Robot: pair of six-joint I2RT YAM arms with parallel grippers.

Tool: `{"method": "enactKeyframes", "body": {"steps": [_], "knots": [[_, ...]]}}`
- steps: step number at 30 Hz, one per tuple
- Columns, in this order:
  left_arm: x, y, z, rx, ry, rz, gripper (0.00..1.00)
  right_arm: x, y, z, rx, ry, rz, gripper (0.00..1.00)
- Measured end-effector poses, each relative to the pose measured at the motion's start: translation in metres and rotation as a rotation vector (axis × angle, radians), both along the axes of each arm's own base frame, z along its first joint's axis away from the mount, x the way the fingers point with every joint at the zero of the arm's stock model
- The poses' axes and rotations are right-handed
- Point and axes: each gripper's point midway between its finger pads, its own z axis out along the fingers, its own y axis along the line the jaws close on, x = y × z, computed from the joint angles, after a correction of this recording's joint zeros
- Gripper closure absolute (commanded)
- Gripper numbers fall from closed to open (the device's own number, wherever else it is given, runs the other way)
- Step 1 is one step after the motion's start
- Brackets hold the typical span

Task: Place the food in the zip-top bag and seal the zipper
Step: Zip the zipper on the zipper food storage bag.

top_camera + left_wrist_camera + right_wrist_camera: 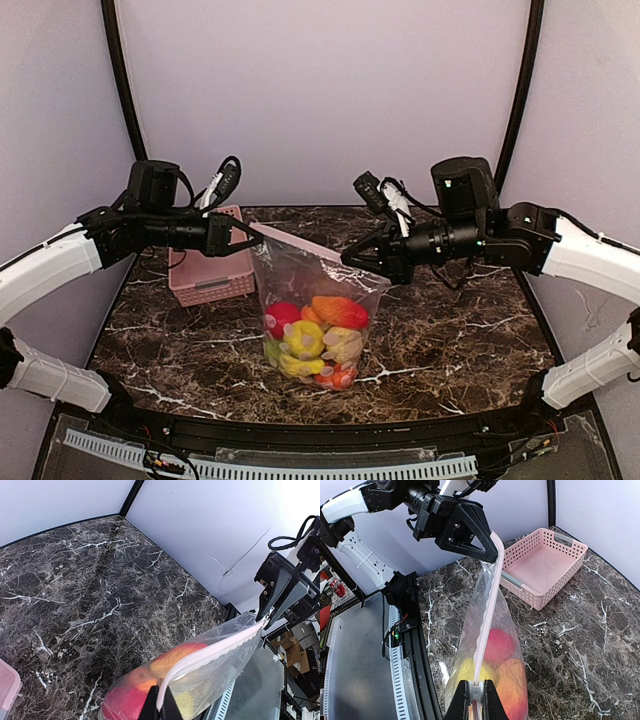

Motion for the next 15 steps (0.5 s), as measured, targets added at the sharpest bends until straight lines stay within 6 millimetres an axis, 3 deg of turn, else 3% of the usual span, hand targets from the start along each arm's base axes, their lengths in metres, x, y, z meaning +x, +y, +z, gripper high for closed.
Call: {"method": "enactKeyframes", "body": {"steps": [15], "knots": [[0.0052, 0.0096, -0.0042, -0.003, 0.014, 0.021, 0.99, 0.0012, -0.0012, -0.0022, -0.006, 0.000, -0.010, 1.00]]}}
